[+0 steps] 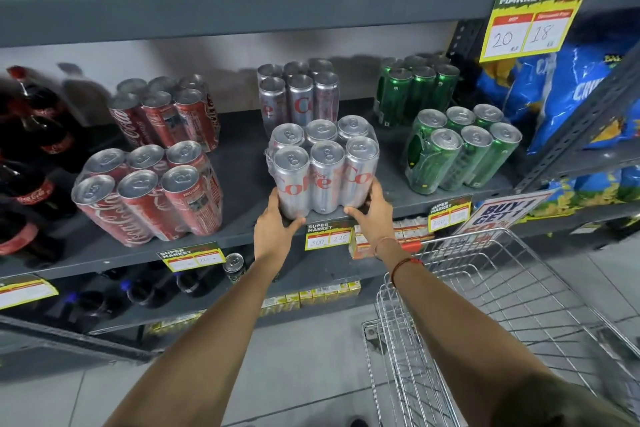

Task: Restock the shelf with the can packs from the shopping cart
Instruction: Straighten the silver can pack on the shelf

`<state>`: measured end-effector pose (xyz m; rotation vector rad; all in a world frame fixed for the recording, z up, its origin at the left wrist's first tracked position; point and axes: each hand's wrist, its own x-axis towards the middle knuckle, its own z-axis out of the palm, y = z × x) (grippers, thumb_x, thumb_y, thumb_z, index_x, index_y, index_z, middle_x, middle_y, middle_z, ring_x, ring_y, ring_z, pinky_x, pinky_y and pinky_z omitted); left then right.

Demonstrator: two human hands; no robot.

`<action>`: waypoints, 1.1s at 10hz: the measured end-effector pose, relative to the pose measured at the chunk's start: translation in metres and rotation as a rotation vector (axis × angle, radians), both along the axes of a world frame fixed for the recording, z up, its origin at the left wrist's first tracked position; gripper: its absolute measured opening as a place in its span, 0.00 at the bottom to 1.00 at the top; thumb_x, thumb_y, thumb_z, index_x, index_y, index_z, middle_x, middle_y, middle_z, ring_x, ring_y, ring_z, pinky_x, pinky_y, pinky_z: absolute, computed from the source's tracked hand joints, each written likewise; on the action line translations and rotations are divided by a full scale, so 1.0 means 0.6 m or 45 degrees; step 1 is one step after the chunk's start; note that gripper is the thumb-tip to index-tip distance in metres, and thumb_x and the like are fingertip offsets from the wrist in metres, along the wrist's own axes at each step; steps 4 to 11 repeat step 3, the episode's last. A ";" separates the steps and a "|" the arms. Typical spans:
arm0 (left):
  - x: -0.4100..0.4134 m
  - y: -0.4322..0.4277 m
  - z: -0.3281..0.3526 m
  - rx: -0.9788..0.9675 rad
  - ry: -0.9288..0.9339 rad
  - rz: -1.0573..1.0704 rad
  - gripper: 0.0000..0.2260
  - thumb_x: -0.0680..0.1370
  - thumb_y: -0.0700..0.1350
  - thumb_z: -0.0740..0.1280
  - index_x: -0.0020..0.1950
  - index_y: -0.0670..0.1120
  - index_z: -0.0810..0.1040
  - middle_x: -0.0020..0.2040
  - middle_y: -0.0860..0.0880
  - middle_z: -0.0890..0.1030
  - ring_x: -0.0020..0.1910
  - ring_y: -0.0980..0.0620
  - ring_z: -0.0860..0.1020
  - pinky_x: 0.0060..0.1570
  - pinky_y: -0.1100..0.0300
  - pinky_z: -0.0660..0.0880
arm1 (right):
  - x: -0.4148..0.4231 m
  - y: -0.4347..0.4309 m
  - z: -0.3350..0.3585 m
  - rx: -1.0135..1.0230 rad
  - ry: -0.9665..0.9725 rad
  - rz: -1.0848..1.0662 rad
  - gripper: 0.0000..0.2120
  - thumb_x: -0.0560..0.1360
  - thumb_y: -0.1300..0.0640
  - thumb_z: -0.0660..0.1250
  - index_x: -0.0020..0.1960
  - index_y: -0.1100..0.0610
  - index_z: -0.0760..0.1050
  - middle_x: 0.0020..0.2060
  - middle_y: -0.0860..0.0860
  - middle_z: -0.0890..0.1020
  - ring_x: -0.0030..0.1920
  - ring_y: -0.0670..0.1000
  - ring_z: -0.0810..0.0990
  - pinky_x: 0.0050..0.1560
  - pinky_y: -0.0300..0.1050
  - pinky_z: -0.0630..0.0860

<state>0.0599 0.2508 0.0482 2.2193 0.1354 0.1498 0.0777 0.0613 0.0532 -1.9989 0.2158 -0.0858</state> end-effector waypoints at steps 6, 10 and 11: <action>-0.020 0.025 0.053 0.044 0.107 -0.036 0.33 0.72 0.47 0.71 0.73 0.43 0.60 0.66 0.44 0.75 0.65 0.44 0.73 0.61 0.50 0.72 | -0.068 0.025 0.076 -0.472 -0.171 -0.252 0.15 0.74 0.59 0.66 0.58 0.63 0.75 0.55 0.61 0.78 0.58 0.61 0.76 0.60 0.56 0.73; -0.020 0.025 0.053 0.044 0.107 -0.036 0.33 0.72 0.47 0.71 0.73 0.43 0.60 0.66 0.44 0.75 0.65 0.44 0.73 0.61 0.50 0.72 | -0.068 0.025 0.076 -0.472 -0.171 -0.252 0.15 0.74 0.59 0.66 0.58 0.63 0.75 0.55 0.61 0.78 0.58 0.61 0.76 0.60 0.56 0.73; -0.020 0.025 0.053 0.044 0.107 -0.036 0.33 0.72 0.47 0.71 0.73 0.43 0.60 0.66 0.44 0.75 0.65 0.44 0.73 0.61 0.50 0.72 | -0.068 0.025 0.076 -0.472 -0.171 -0.252 0.15 0.74 0.59 0.66 0.58 0.63 0.75 0.55 0.61 0.78 0.58 0.61 0.76 0.60 0.56 0.73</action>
